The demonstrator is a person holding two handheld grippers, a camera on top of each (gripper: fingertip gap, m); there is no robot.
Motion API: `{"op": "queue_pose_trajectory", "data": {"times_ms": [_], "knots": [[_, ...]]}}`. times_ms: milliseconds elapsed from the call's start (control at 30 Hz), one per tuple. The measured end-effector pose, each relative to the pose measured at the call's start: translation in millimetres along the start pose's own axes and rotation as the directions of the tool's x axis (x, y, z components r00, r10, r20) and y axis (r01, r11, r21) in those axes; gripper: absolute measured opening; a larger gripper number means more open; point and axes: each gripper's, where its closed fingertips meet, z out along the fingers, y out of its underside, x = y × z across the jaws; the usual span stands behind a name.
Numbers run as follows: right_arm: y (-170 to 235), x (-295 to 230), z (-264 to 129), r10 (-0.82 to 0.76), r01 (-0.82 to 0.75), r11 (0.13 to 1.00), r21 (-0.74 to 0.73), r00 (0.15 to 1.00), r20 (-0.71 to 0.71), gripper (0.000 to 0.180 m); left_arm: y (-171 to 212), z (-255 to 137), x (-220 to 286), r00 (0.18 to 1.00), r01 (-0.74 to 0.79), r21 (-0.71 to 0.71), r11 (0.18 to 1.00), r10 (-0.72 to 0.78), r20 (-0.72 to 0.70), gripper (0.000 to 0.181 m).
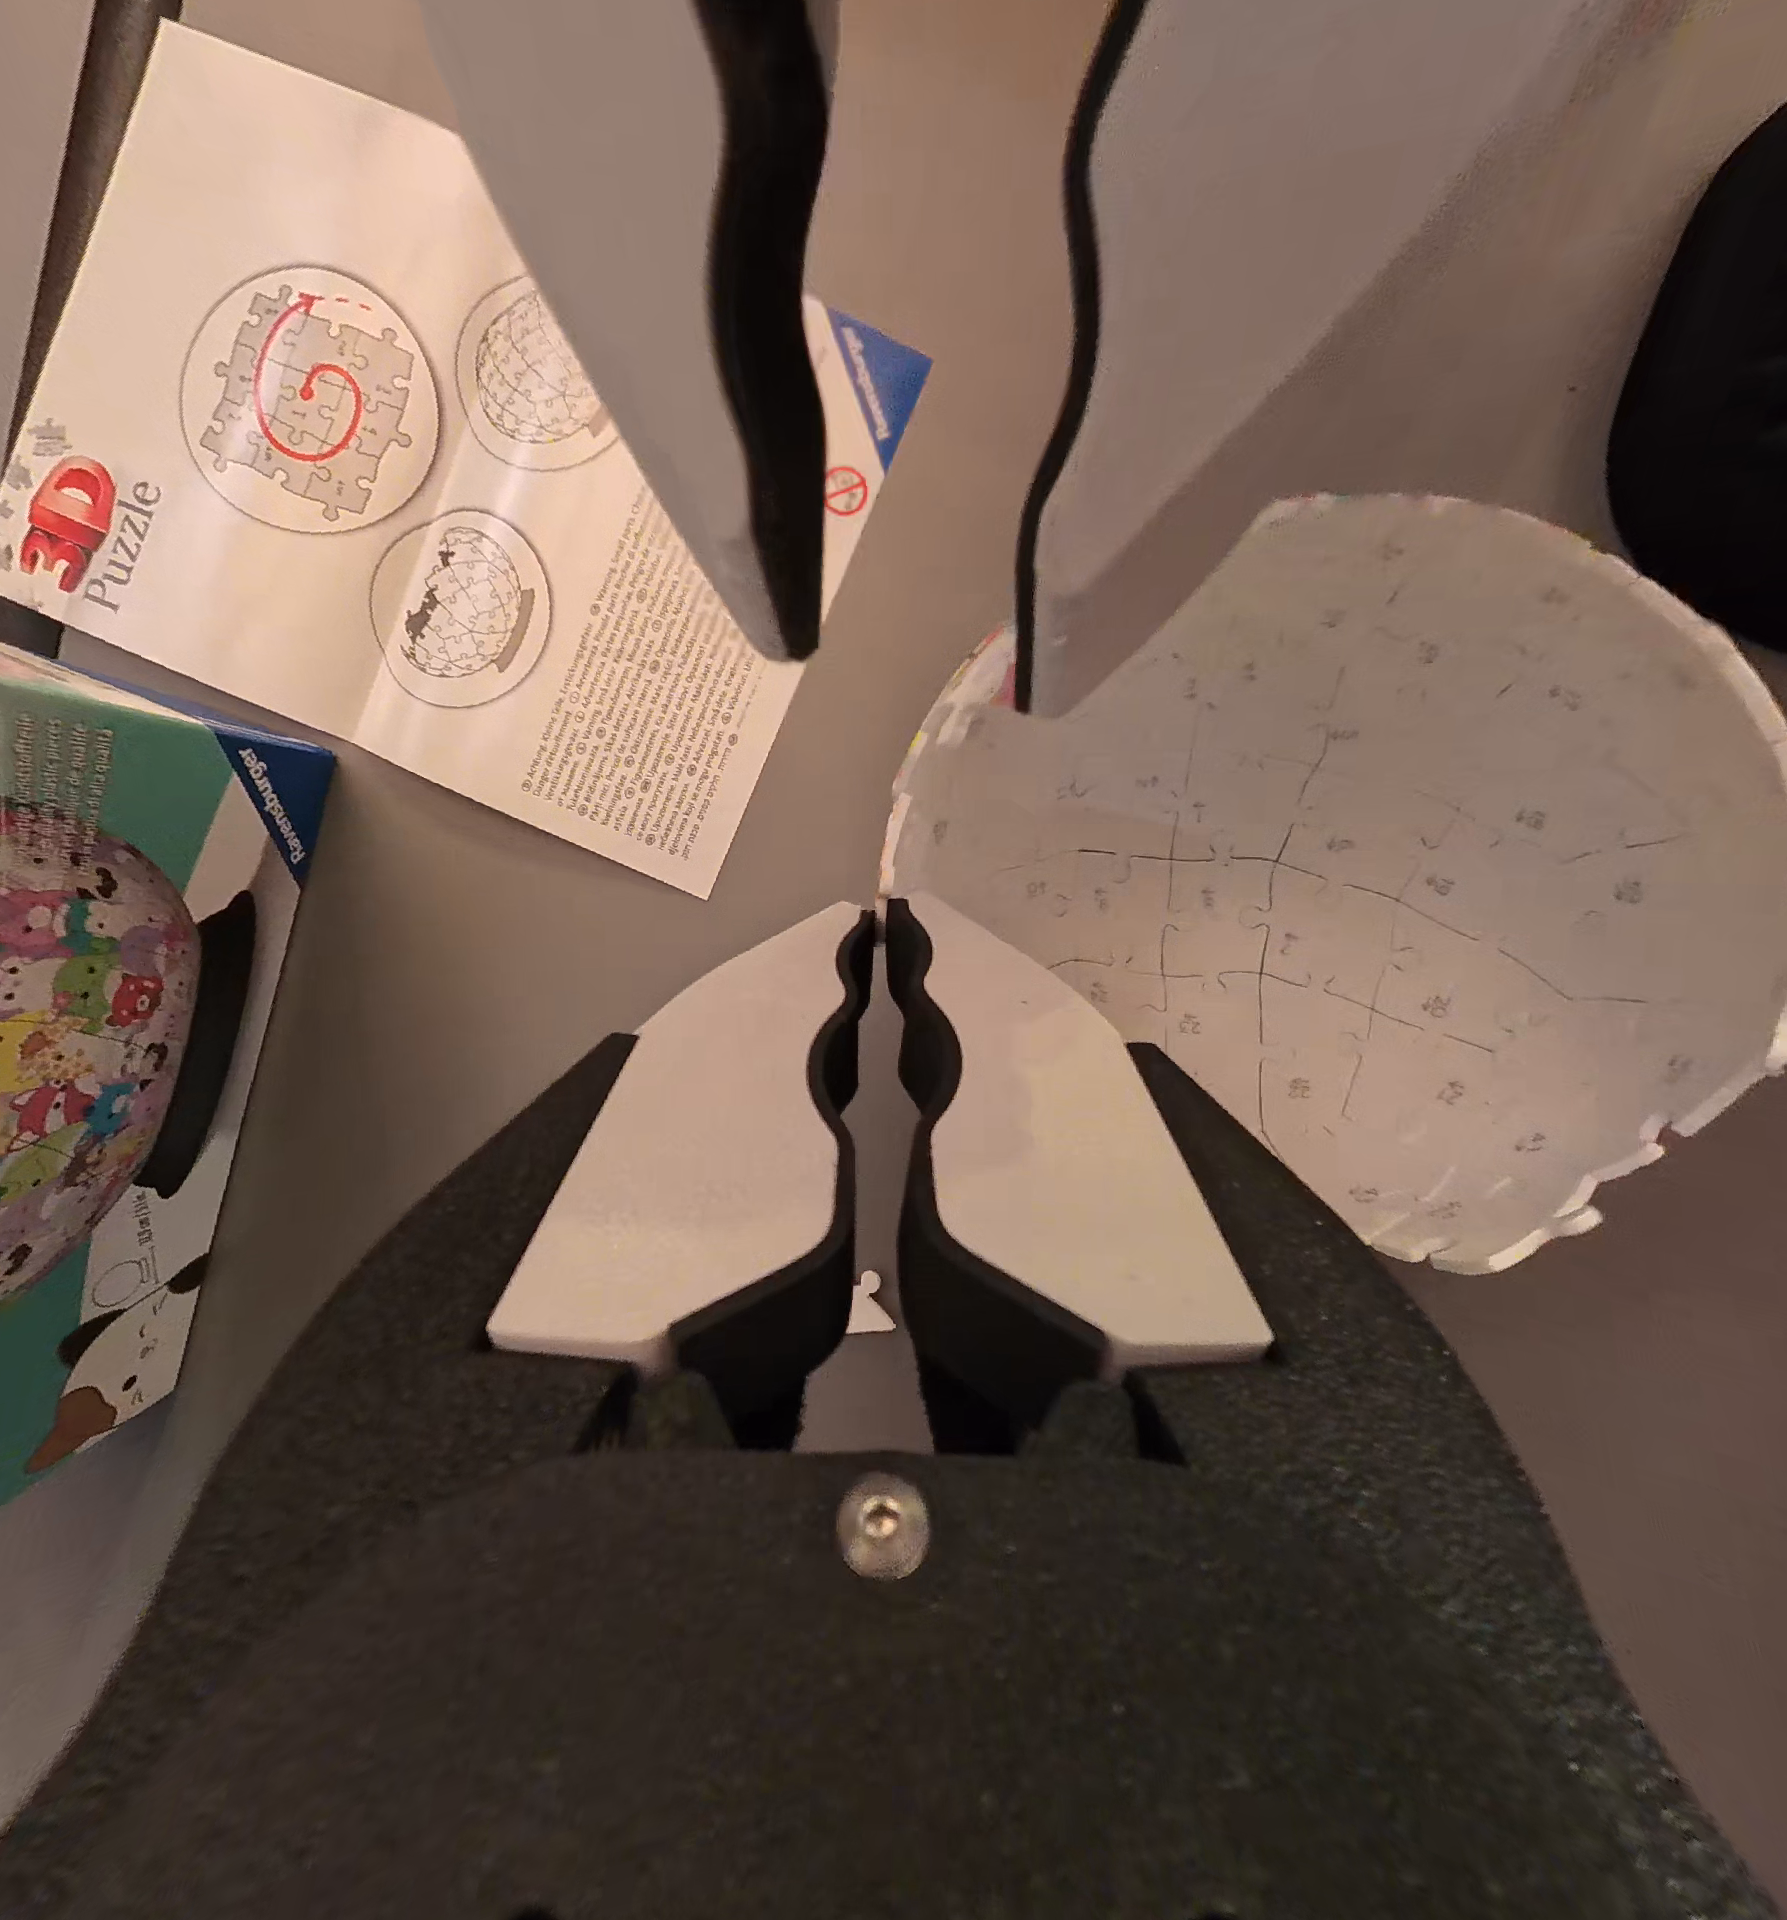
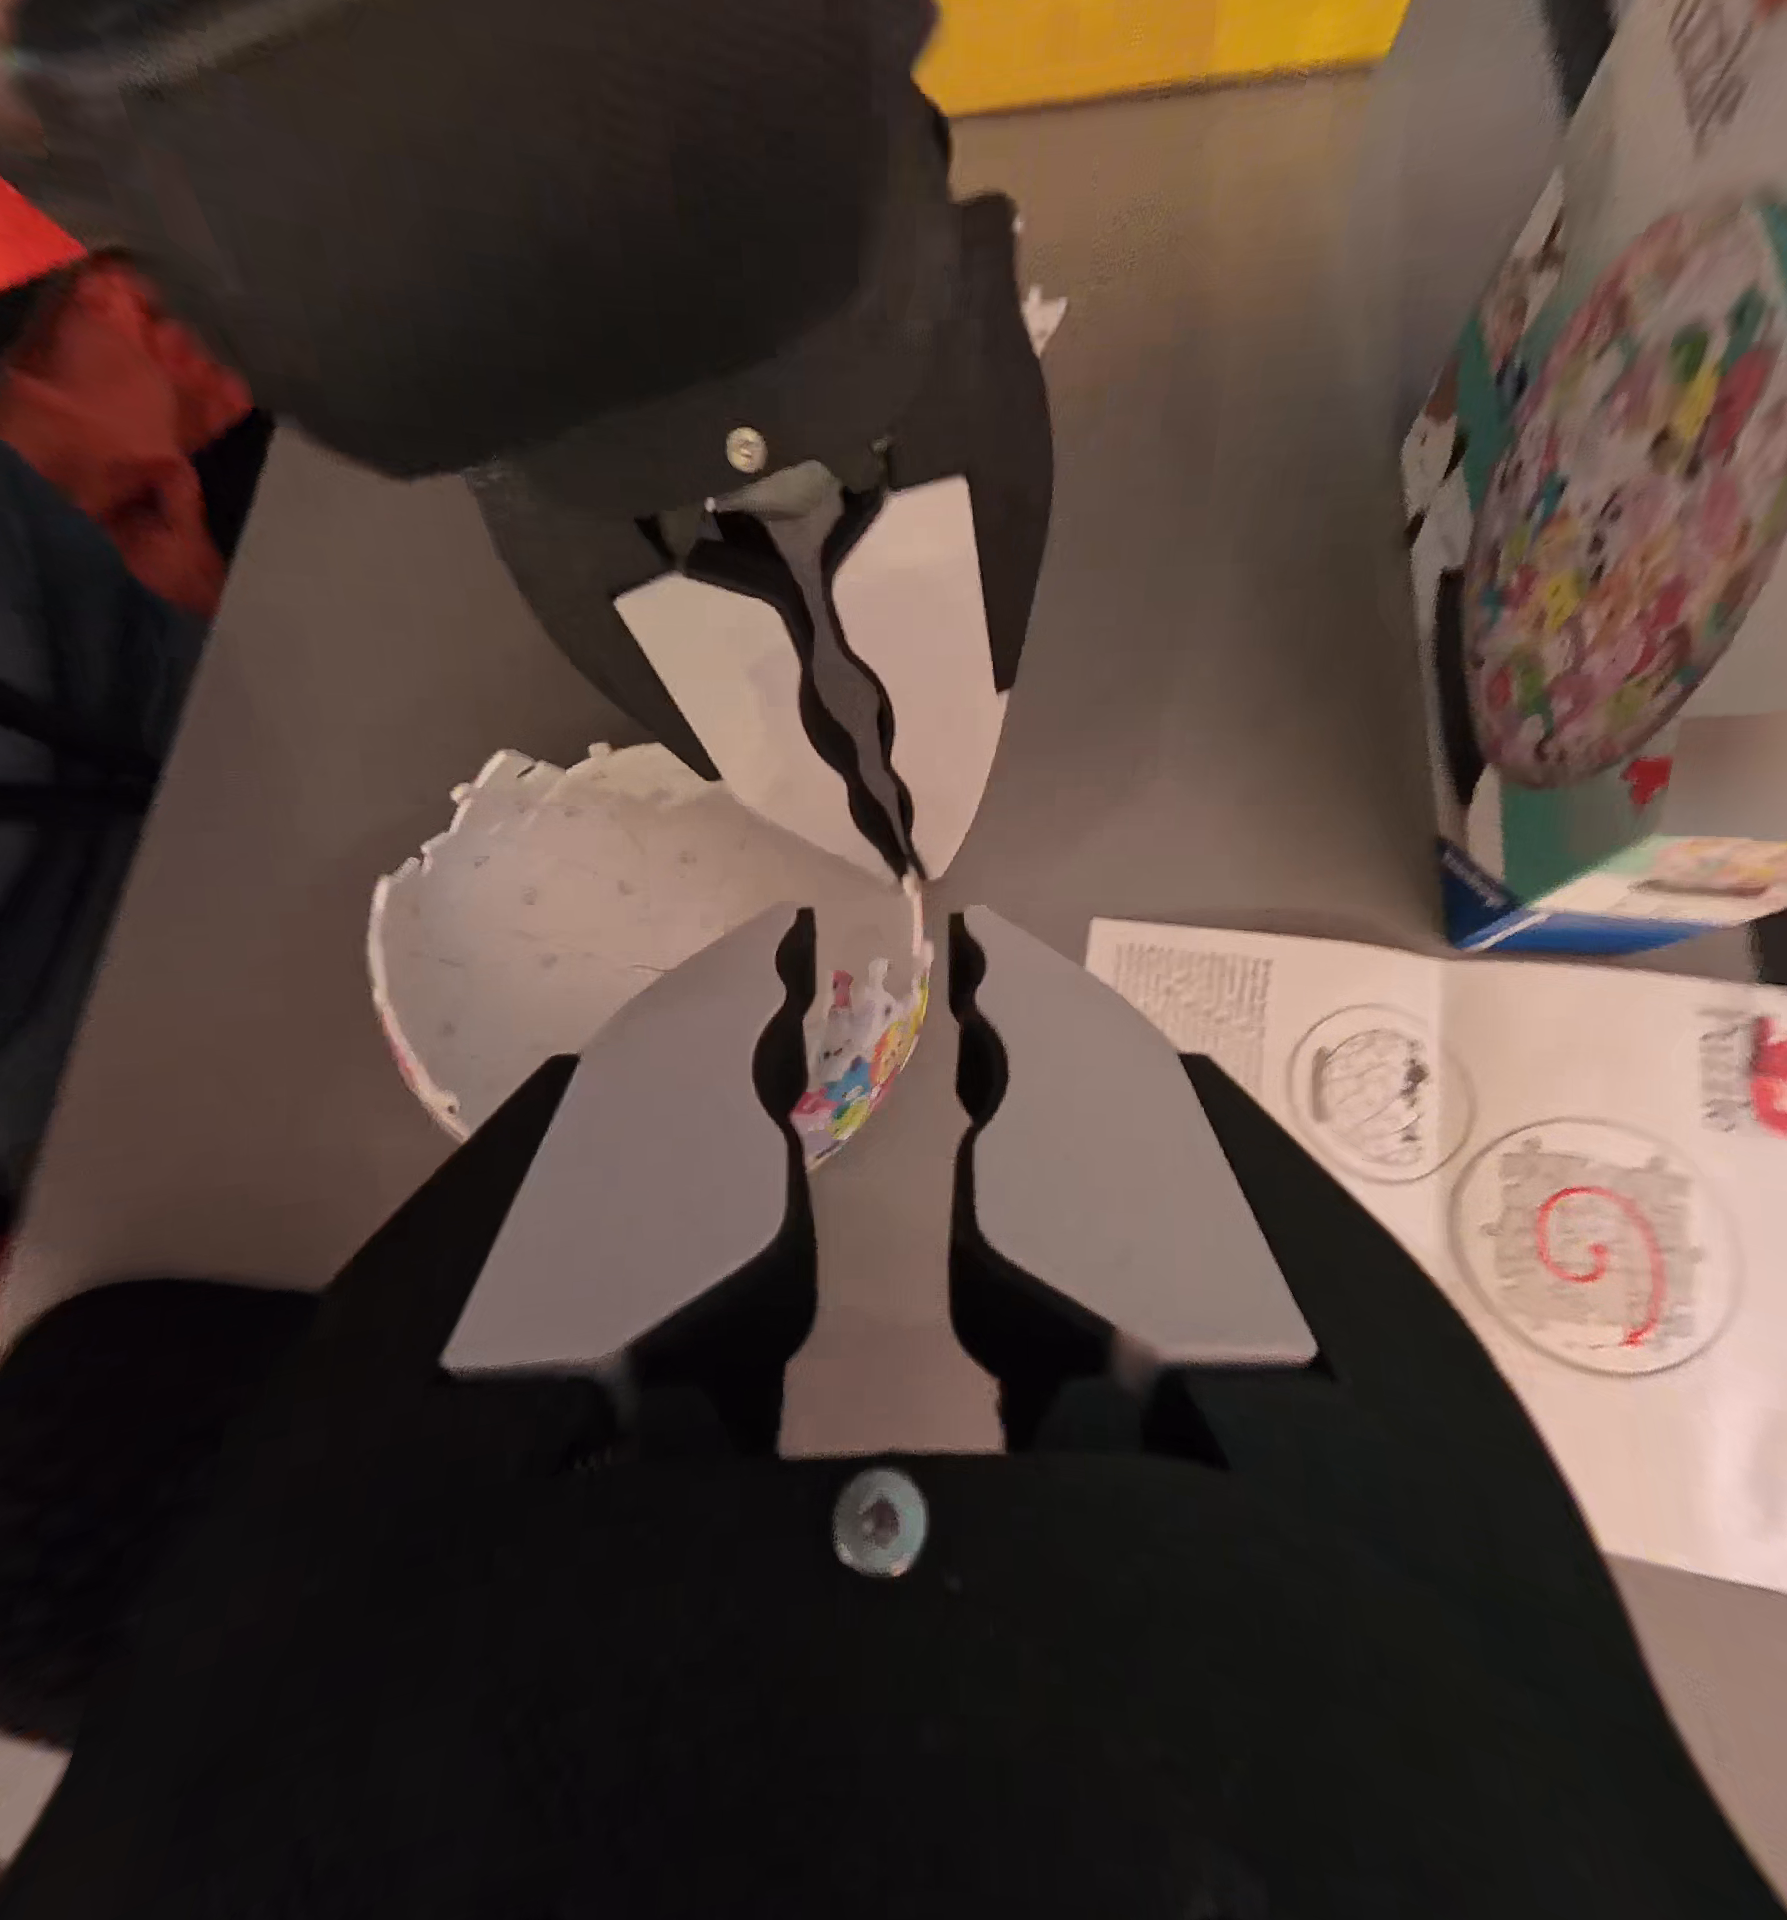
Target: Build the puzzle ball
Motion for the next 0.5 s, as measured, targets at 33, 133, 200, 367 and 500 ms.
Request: {"op": "queue_pose_trajectory", "data": {"times_ms": [33,133,200,367,500], "knots": [[3,0,2,0.051,-0.050,0.998,-0.025,0.998,0.030,0.025,0,0,0,1.000,0.003,0.002,1.000,-0.003,0.000,0.002],[10,-2,11,0.187,-0.175,0.978,-0.111,0.976,0.110,0.028,0,0,0,1.000,0.006,0.004,1.000,-0.006,0.003,0.002],[15,1,16,0.256,-0.236,0.957,-0.166,0.960,0.113,0.031,0,0,-1,1.000,0.010,0.006,1.000,-0.010,0.003,0.002],[27,9,28,0.297,-0.272,0.918,-0.290,0.954,0.044,0.032,-1,0,-1,1.000,0.011,0.013,1.000,-0.011,0.006,0.002],[31,10,32,0.312,-0.280,0.891,-0.357,0.949,0.034,0.033,0,0,-1,1.000,0.016,0.017,1.000,-0.016,0.004,0.002]]}}
